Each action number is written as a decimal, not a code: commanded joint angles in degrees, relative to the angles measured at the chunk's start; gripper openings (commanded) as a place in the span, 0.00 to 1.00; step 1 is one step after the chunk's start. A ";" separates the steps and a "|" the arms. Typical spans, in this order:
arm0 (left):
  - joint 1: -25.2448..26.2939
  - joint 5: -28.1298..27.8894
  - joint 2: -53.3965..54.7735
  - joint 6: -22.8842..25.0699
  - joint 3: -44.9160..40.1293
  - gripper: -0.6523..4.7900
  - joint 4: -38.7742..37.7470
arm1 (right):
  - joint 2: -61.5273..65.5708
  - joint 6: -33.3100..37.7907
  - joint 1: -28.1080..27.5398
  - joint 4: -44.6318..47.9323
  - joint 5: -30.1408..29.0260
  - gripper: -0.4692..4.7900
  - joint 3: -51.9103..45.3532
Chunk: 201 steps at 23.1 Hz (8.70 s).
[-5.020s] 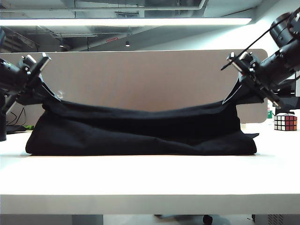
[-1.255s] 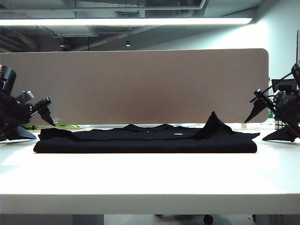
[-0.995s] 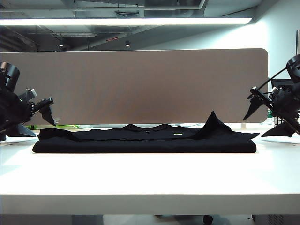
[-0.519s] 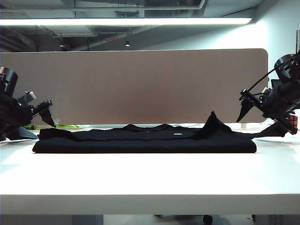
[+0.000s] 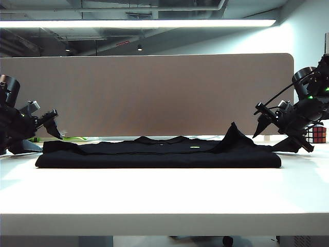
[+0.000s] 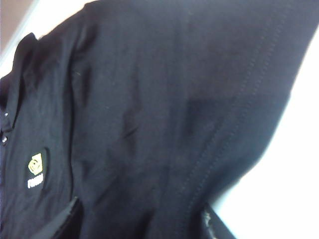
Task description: Fold the bottom side of the T-shirt horizontally towards the center, about one-third of the way, then fold the sleeve back towards the center, creating a straight line along the edge of the T-shirt, and finally fold the bottom of the T-shirt up towards the top, creating a neat rectangle.
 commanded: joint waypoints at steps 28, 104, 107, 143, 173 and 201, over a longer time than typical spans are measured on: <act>2.91 11.93 -2.47 10.54 1.27 0.11 -9.53 | 0.07 0.72 0.48 4.15 -2.36 0.13 0.09; -1.09 17.18 -34.18 34.91 -22.67 0.56 -46.12 | -29.70 -30.23 3.32 -29.94 -13.53 0.85 -13.62; -1.70 17.03 -37.40 30.32 -30.27 0.56 -38.01 | -30.69 -26.82 3.34 -25.53 -16.83 0.85 -20.35; -1.22 10.62 -40.09 9.88 -52.06 0.56 -4.35 | -39.76 2.71 0.46 17.33 -10.29 0.81 -57.31; -7.08 12.31 -29.29 1.62 -52.02 0.56 8.70 | -26.97 10.10 0.98 27.28 -16.22 0.69 -57.18; -5.11 23.80 -34.64 3.98 -51.98 0.11 8.17 | -31.67 2.25 0.00 20.68 -16.85 0.08 -53.72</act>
